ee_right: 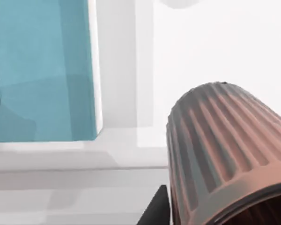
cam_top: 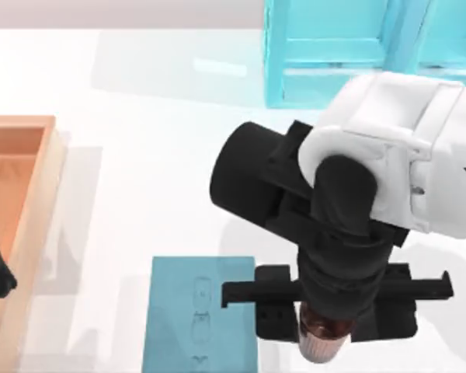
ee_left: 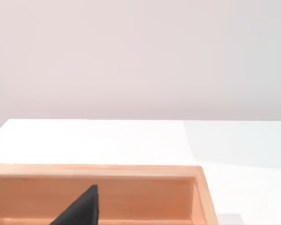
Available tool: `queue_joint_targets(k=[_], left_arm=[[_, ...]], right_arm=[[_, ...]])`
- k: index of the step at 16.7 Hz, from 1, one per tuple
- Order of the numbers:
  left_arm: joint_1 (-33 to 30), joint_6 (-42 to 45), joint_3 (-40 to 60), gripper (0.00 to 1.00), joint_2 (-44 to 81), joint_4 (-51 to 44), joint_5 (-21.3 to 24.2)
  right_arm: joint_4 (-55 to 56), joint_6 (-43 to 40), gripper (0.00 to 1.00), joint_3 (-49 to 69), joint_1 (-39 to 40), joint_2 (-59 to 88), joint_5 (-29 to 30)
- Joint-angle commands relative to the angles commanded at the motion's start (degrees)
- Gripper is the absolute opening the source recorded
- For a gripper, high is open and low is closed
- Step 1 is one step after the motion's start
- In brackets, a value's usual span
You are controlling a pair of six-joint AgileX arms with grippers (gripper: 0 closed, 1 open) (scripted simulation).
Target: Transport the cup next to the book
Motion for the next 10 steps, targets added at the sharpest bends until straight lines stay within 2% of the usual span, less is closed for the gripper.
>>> queue_joint_targets(k=[6, 10], left_arm=[[0.0, 0.0, 0.0, 1.0, 0.0, 0.0, 0.0], [0.0, 0.0, 0.0, 1.0, 0.0, 0.0, 0.0]], right_arm=[[11.14, -0.31, 0.0, -9.45, 0.0, 1.12, -0.17], [12.62, -0.27, 0.0, -10.82, -0.08, 1.24, 0.01]])
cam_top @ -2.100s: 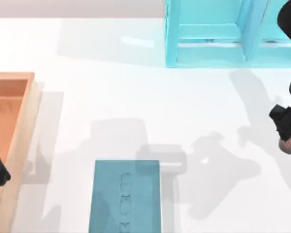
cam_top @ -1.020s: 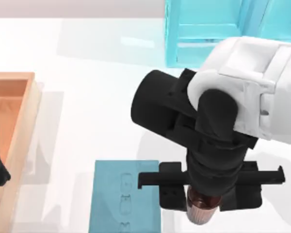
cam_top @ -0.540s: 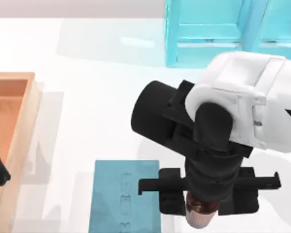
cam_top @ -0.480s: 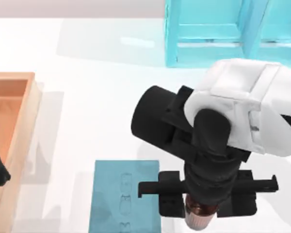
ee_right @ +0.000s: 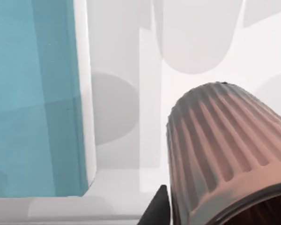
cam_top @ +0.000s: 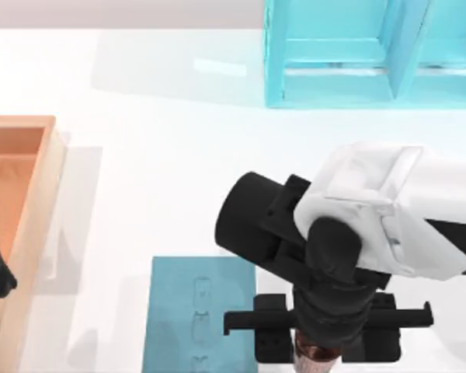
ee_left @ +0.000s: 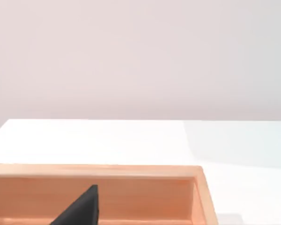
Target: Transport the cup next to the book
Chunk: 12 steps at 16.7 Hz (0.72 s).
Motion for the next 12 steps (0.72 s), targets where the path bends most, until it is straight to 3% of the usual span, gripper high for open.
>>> queue_joint_targets(k=[1, 12], left_arm=[[0.0, 0.0, 0.0, 1.0, 0.0, 0.0, 0.0], [0.0, 0.0, 0.0, 1.0, 0.0, 0.0, 0.0]], right_arm=[[0.0, 0.0, 0.0, 0.0, 0.0, 0.0, 0.0], [0.0, 0.0, 0.83, 0.0, 0.0, 0.0, 0.0]])
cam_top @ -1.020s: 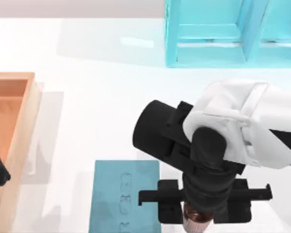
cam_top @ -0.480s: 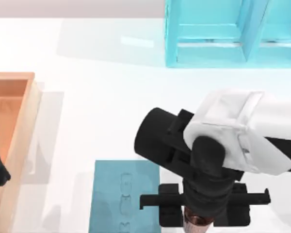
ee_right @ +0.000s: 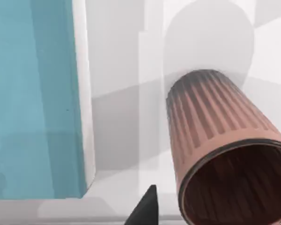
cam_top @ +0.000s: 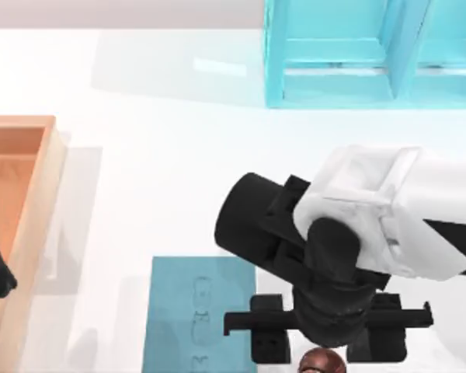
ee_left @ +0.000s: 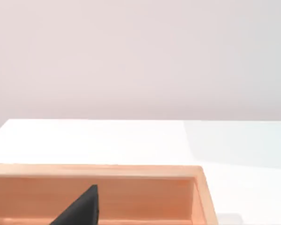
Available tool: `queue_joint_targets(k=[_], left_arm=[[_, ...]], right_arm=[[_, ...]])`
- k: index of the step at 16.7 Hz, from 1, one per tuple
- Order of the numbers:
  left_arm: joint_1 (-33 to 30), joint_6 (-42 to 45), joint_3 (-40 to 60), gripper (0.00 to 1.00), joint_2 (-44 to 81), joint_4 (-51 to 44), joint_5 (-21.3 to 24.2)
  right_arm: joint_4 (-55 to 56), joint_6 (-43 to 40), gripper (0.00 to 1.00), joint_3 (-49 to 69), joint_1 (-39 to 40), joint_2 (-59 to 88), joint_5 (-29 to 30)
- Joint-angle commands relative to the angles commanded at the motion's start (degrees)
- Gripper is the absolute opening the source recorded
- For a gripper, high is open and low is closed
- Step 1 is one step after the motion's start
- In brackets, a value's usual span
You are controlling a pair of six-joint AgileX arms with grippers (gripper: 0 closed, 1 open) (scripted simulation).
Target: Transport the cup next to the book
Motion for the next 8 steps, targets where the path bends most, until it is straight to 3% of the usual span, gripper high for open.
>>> queue_joint_targets(k=[2, 8], left_arm=[[0.0, 0.0, 0.0, 1.0, 0.0, 0.0, 0.0], [0.0, 0.0, 0.0, 1.0, 0.0, 0.0, 0.0]], right_arm=[[0.0, 0.0, 0.98, 0.0, 0.0, 0.0, 0.0], [0.0, 0.0, 1.0, 0.0, 0.0, 0.0, 0.0]])
